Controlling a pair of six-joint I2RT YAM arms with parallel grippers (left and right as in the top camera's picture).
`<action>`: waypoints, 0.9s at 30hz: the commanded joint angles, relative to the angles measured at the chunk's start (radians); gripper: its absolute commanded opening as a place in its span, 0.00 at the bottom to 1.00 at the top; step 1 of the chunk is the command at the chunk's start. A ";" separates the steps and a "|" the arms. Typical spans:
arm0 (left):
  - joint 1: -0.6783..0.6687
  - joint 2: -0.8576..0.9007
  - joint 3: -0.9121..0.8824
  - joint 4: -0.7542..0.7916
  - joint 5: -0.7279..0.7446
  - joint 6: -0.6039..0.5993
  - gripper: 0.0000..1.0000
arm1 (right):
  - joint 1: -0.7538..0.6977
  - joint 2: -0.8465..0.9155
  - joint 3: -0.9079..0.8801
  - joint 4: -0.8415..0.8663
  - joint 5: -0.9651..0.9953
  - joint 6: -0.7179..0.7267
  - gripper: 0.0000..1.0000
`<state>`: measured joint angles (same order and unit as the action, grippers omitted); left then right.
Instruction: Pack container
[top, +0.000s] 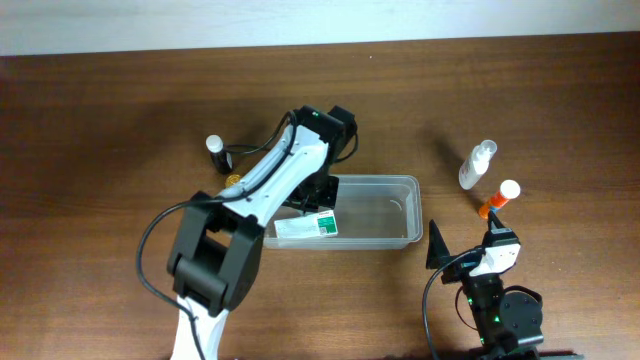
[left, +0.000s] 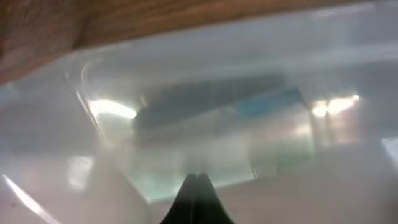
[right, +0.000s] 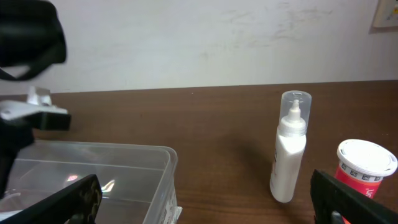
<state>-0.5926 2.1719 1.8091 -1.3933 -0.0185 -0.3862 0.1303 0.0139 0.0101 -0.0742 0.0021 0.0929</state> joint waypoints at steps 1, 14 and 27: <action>-0.003 -0.051 0.019 -0.018 0.057 -0.002 0.00 | -0.008 -0.008 -0.005 -0.005 -0.001 -0.008 0.98; -0.002 -0.051 -0.093 0.028 0.116 -0.003 0.00 | -0.008 -0.008 -0.005 -0.005 -0.001 -0.008 0.98; -0.002 -0.051 -0.129 0.029 0.108 -0.002 0.00 | -0.008 -0.008 -0.005 -0.005 -0.002 -0.008 0.98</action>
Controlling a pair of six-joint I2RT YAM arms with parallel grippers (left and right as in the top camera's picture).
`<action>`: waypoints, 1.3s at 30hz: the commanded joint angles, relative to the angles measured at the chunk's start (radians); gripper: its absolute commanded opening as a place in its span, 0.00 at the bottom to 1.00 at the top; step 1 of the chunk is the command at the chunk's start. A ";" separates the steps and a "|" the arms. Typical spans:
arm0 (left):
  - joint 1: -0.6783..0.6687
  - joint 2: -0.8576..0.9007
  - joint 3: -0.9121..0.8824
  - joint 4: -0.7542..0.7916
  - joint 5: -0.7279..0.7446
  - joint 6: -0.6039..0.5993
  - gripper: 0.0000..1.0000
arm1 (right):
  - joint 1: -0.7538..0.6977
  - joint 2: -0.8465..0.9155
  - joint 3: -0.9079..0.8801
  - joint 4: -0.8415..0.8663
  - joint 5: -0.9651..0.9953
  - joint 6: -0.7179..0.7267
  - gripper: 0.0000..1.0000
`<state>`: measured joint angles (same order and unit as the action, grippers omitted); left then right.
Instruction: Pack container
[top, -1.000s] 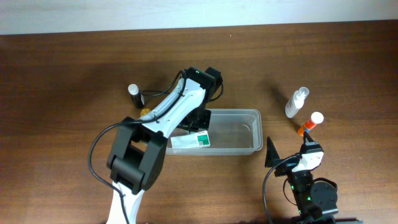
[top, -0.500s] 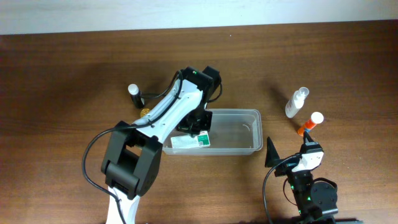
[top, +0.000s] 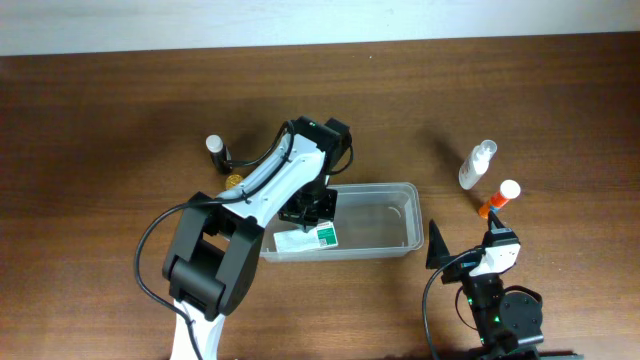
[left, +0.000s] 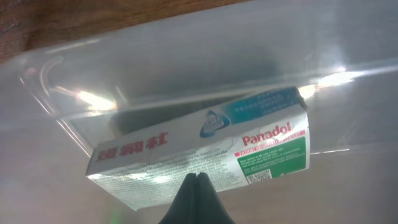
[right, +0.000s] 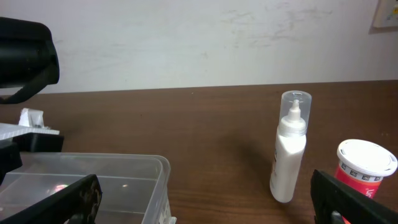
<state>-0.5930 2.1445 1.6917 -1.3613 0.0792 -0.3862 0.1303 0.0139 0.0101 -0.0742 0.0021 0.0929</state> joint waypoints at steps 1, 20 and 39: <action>-0.002 -0.024 -0.012 -0.004 0.010 -0.001 0.00 | -0.008 -0.008 -0.005 -0.005 -0.002 -0.008 0.98; 0.007 -0.026 0.005 0.063 -0.176 0.051 0.00 | -0.008 -0.008 -0.005 -0.005 -0.002 -0.008 0.98; 0.007 -0.151 0.009 0.279 -0.193 0.127 0.00 | -0.008 -0.008 -0.005 -0.005 -0.002 -0.008 0.98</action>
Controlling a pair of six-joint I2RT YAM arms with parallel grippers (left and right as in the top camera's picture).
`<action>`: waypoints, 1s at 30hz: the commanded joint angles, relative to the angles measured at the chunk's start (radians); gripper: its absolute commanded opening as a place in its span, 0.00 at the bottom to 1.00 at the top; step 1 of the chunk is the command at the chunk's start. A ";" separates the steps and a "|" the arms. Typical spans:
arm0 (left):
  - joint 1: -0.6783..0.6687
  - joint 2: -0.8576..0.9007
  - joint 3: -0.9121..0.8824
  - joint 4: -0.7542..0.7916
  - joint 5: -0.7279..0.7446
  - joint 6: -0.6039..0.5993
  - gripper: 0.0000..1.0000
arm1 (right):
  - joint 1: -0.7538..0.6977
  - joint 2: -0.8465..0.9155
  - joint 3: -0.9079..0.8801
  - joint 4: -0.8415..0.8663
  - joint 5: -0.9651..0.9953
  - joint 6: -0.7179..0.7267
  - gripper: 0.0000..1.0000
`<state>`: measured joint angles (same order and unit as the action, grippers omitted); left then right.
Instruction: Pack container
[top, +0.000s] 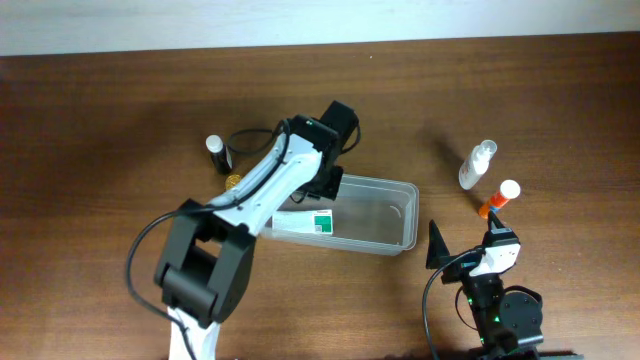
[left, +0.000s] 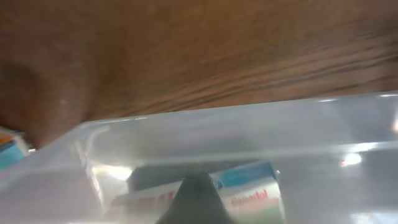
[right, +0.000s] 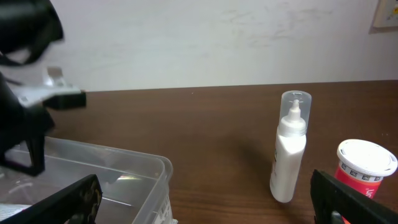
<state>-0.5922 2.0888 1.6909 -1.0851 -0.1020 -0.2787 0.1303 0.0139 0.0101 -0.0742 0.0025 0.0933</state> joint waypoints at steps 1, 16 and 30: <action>0.006 -0.113 0.011 0.000 -0.011 0.019 0.00 | -0.008 -0.008 -0.005 -0.005 -0.002 -0.008 0.98; -0.038 -0.294 0.028 -0.320 0.344 0.125 0.00 | -0.008 -0.008 -0.005 -0.005 -0.002 -0.008 0.98; -0.391 -0.286 -0.020 -0.256 0.225 0.366 0.00 | -0.008 -0.008 -0.005 -0.005 -0.002 -0.008 0.99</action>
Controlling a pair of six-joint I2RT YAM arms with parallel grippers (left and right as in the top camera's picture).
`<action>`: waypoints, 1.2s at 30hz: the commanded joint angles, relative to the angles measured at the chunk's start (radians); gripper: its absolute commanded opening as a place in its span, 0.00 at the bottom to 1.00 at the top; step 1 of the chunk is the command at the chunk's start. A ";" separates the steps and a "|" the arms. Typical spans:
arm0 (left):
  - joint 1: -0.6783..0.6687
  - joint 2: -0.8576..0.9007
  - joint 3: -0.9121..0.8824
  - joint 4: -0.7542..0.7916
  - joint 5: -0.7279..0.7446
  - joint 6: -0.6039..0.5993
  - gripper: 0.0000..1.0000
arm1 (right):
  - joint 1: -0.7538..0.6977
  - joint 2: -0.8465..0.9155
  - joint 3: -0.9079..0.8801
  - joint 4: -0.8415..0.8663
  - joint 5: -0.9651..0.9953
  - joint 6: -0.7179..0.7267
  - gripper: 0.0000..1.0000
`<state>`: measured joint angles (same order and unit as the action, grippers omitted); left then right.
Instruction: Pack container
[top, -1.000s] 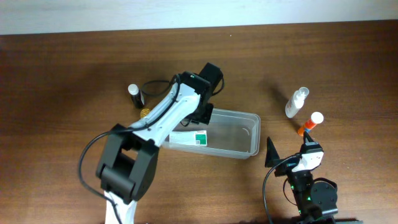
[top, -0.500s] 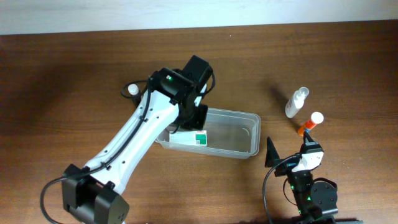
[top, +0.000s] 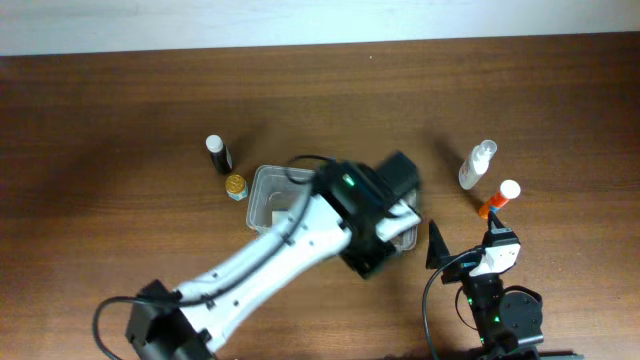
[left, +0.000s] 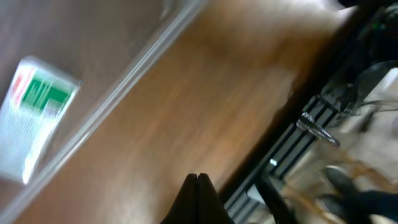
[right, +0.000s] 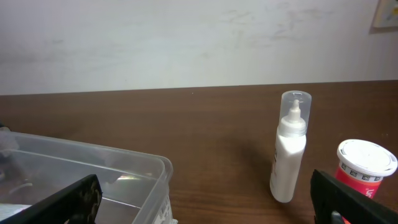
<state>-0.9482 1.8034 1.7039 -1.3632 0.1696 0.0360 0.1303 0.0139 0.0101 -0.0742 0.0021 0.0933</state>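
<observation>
The clear plastic container (top: 262, 195) lies mid-table, and my left arm (top: 330, 230) stretches across most of it. In the left wrist view a white and green Panadol box (left: 37, 124) lies inside the container at the upper left. My left gripper (left: 198, 182) is shut and empty over bare table beside the container's wall. My right gripper (right: 205, 202) rests open at the front right, facing the container (right: 93, 171), a white spray bottle (right: 291, 149) and a red bottle with a white cap (right: 365, 168).
A small black bottle with a white cap (top: 217, 153) and a small gold jar (top: 235, 186) stand left of the container. The spray bottle (top: 477, 163) and the red bottle (top: 498, 198) stand at the right. The table's front edge and dark gear show in the left wrist view.
My left gripper was over the container's far left rim; now the arm reaches across the container to its near right end, gripper still shut. The container's left end lies closer to the gold jar. The right arm is unchanged.
My shut left gripper was first low inside the container's left end by the Panadol box. Then the container sat nearer the front, then skewed, with the gripper up over its far rim. Now the arm lies across it. The box stayed inside; the right gripper never moved.
</observation>
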 joint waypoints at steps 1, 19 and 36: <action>-0.047 -0.001 -0.045 0.037 -0.047 0.051 0.00 | -0.008 -0.008 -0.005 -0.005 -0.001 -0.008 0.98; -0.035 -0.001 -0.179 0.232 -0.033 -0.002 0.00 | -0.008 -0.008 -0.005 -0.005 -0.002 -0.008 0.98; -0.035 0.043 -0.195 0.274 -0.027 0.002 0.00 | -0.008 -0.008 -0.005 -0.005 -0.002 -0.008 0.98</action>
<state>-0.9855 1.8244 1.5246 -1.1023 0.1417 0.0441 0.1303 0.0139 0.0101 -0.0742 0.0021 0.0940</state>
